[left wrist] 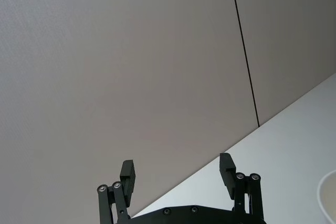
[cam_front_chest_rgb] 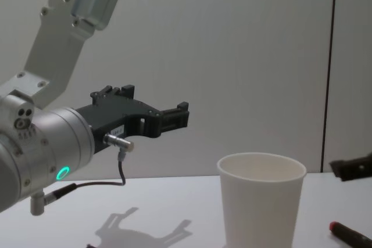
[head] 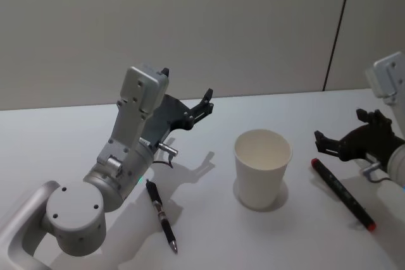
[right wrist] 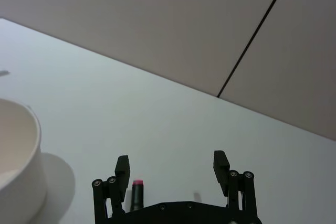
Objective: Place the pen into the pen holder.
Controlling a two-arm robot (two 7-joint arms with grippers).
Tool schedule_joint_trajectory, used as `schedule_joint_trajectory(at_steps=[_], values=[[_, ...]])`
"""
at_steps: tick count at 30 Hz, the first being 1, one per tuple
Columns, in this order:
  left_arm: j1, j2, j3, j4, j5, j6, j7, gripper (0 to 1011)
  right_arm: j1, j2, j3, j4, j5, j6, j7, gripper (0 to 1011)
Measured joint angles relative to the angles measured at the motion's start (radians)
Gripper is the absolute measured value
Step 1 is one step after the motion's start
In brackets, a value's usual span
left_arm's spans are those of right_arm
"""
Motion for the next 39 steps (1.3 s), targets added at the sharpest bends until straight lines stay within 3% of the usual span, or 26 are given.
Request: schedule_joint_trajectory(at_steps=[8,15,29,39], values=[[0.000,0.000,0.000,0.000,0.000,0.000,0.000,1001,-0.009,0.019,0.026,-0.022,0.009,0.091,0.017,1002],[0.000,0.000,0.000,0.000,0.000,0.000,0.000,1001,-0.025,0.009,0.041,-0.024,0.041,0.111,0.011,1001],[0.000,0.000,0.000,0.000,0.000,0.000,0.000,1001,-0.047,-0.050,0.035,0.003,0.069,0.101,-0.039,1001],[0.000,0.000,0.000,0.000,0.000,0.000,0.000,1001,-0.056,-0.086,0.009,0.039,0.030,0.061,-0.058,1001]])
